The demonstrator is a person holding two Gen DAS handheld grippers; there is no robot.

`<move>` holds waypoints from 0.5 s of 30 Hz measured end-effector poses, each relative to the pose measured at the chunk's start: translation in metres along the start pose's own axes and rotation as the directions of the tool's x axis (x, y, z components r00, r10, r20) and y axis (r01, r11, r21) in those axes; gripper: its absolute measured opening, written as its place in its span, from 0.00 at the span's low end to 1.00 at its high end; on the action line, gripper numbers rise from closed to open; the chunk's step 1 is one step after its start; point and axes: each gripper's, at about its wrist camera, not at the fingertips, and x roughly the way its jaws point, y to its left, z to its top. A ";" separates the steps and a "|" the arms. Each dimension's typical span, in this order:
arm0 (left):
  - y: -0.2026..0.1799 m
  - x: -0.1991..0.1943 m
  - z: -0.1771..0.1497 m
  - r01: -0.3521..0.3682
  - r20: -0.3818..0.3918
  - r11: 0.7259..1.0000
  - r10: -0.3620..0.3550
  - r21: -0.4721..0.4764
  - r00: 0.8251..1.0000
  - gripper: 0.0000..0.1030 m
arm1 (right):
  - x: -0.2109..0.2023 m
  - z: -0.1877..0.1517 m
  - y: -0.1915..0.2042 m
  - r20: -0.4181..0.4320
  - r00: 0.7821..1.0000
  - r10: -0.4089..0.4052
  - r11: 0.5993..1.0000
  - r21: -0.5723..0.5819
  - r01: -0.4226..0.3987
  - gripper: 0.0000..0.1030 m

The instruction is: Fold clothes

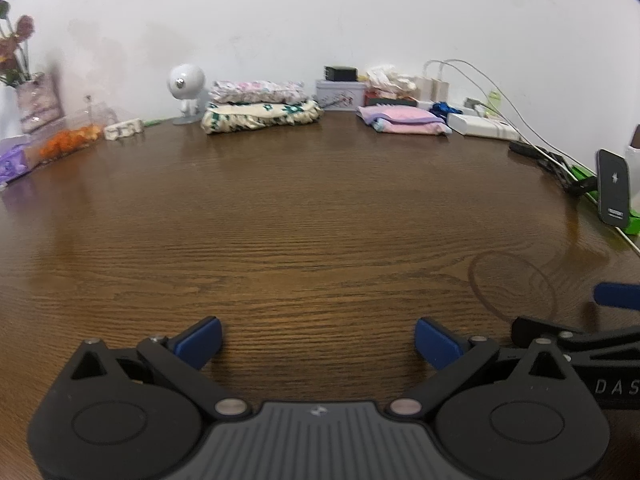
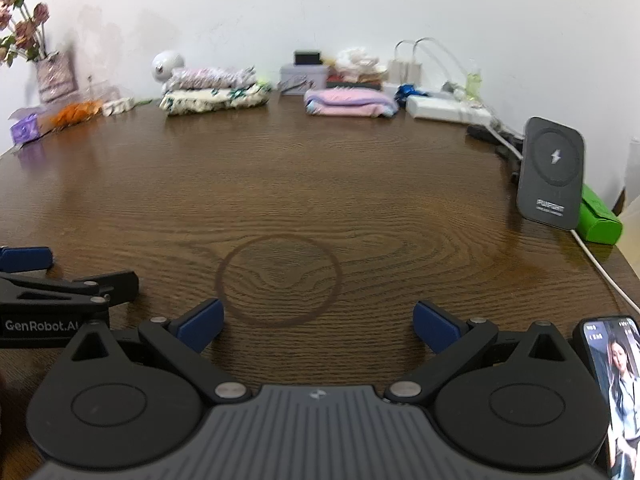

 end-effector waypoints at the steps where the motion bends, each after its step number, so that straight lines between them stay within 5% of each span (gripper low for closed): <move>1: 0.005 -0.003 0.004 0.016 0.012 1.000 -0.016 -0.020 1.000 0.96 | -0.004 0.003 0.001 0.023 1.000 0.015 1.000 -0.007 -0.015 1.00; 8: 0.063 -0.005 0.071 -0.001 0.135 0.987 0.023 -0.158 0.991 0.96 | -0.009 0.065 0.017 0.159 0.977 0.143 0.990 -0.033 -0.139 1.00; 12: 0.095 0.024 0.130 0.019 0.171 0.985 0.010 -0.169 0.985 0.97 | 0.029 0.124 0.034 0.173 0.952 0.254 0.967 -0.045 -0.250 0.97; 15: 0.114 0.076 0.168 -0.038 0.147 0.990 0.058 -0.139 0.987 0.94 | 0.084 0.171 0.041 0.138 0.944 0.298 0.954 -0.069 -0.291 0.89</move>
